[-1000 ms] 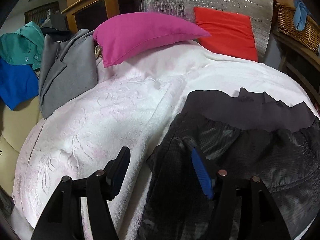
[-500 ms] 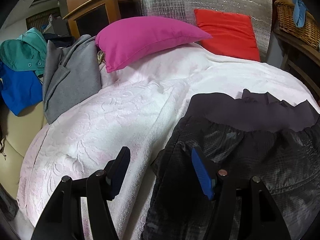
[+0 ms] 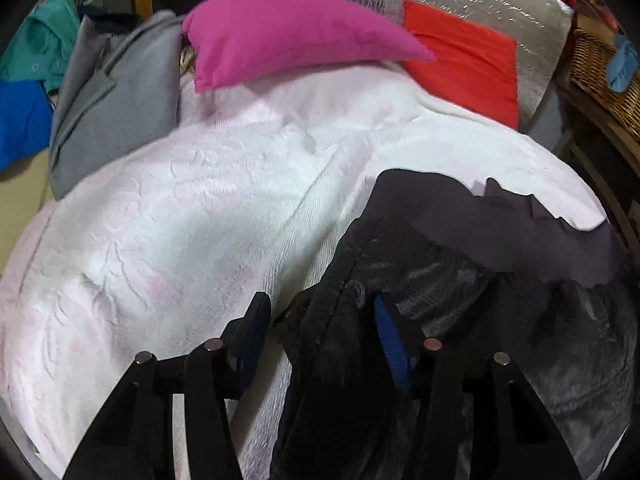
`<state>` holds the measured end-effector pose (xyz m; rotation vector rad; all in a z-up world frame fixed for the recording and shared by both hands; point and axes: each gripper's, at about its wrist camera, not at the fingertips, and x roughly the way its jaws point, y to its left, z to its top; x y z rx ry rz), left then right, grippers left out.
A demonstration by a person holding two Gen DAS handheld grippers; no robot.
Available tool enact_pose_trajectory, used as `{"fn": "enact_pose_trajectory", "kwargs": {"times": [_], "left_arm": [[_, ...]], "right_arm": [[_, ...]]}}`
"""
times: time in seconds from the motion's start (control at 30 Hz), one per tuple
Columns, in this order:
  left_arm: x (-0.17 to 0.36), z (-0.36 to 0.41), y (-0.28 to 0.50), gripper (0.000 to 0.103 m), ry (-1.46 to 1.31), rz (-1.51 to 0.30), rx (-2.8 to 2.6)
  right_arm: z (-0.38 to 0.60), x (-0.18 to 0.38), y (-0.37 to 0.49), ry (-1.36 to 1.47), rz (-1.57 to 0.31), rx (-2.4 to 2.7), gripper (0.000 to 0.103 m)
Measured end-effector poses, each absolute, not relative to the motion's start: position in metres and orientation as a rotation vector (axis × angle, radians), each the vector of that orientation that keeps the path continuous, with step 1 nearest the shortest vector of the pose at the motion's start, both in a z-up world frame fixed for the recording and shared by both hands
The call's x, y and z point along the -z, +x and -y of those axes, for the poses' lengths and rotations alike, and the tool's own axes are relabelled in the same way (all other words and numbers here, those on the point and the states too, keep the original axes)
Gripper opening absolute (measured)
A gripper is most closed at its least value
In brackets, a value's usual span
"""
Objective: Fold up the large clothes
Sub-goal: 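Hold the jacket edge with both grippers and straighten the bundle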
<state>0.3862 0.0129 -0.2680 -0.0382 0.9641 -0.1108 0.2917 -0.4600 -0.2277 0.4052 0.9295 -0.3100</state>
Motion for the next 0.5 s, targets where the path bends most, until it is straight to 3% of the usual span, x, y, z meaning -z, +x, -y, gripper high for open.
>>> {"fn": "enact_pose_trajectory", "kwargs": {"times": [0.1, 0.23, 0.33, 0.37, 0.4, 0.5], "left_arm": [[0.280, -0.012, 0.395, 0.057, -0.056, -1.017, 0.103], [0.268, -0.010, 0.387, 0.057, -0.031, -0.984, 0.087], [0.259, -0.010, 0.375, 0.057, 0.000, -0.972, 0.083], [0.256, -0.013, 0.373, 0.058, -0.001, -0.971, 0.089], [0.252, -0.016, 0.367, 0.060, -0.010, -0.964, 0.099], [0.245, -0.028, 0.357, 0.066, -0.025, -0.956, 0.109]], "right_arm": [[0.469, 0.247, 0.294, 0.495, -0.968, 0.304, 0.023], [0.479, 0.232, 0.275, 0.596, -0.915, 0.251, 0.026], [0.485, 0.227, 0.255, 0.632, -0.922, 0.243, 0.045], [0.484, 0.225, 0.252, 0.641, -0.923, 0.238, 0.062], [0.486, 0.223, 0.245, 0.649, -0.917, 0.234, 0.068], [0.491, 0.216, 0.216, 0.644, -0.896, 0.225, 0.068]]}}
